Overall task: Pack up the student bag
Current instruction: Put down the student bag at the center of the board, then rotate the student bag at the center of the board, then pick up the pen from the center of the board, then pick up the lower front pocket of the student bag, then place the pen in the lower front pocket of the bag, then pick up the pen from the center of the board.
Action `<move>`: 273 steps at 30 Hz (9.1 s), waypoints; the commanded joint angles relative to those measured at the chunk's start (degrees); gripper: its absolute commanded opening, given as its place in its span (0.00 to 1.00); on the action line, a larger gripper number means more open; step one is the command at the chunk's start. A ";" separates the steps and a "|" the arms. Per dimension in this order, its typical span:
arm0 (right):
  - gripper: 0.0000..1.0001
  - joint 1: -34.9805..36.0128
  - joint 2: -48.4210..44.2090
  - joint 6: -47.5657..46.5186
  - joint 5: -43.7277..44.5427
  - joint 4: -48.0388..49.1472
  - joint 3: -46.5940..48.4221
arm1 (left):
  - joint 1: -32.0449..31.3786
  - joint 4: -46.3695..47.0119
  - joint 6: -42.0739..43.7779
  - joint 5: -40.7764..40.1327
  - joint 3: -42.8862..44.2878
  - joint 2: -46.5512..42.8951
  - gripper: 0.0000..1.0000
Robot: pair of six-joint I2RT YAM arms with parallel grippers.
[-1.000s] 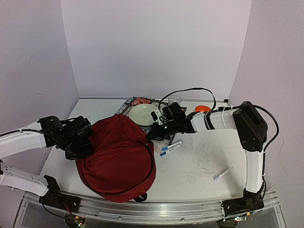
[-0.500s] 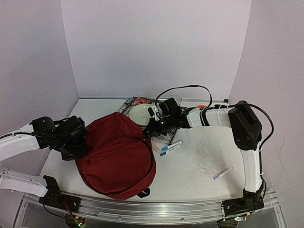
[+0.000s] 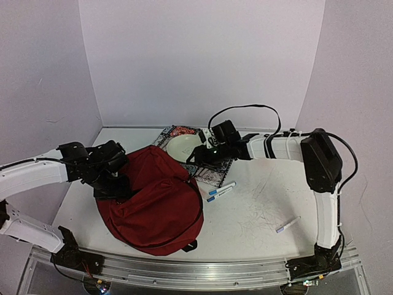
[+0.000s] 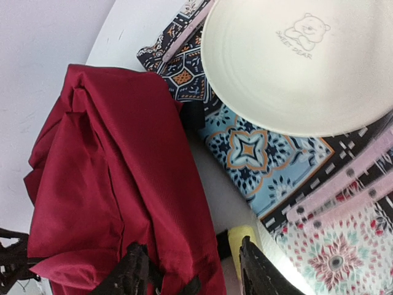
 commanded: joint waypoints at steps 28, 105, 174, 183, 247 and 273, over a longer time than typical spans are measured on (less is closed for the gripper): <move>0.41 15.36 -20.83 5.18 8.91 -9.65 -25.53 | 4.75 -2.55 29.25 3.87 14.55 14.53 0.78; 0.60 5.69 -9.14 -3.73 30.78 -25.84 -7.24 | 6.33 -16.66 12.27 -19.60 22.16 10.16 0.00; 0.00 8.24 -31.38 -10.74 14.01 -27.24 -18.07 | -3.21 7.80 12.43 21.55 29.65 22.10 0.00; 0.00 9.87 -35.04 -5.80 -0.93 -26.06 -21.01 | -6.81 14.87 8.79 22.34 30.83 27.79 0.00; 0.57 15.08 -23.32 14.00 12.08 -9.39 -10.73 | -6.25 15.11 6.37 9.24 17.84 16.28 0.00; 0.54 1.44 -26.59 9.97 36.74 -25.62 -22.00 | 0.83 5.09 10.94 4.76 10.63 11.31 0.00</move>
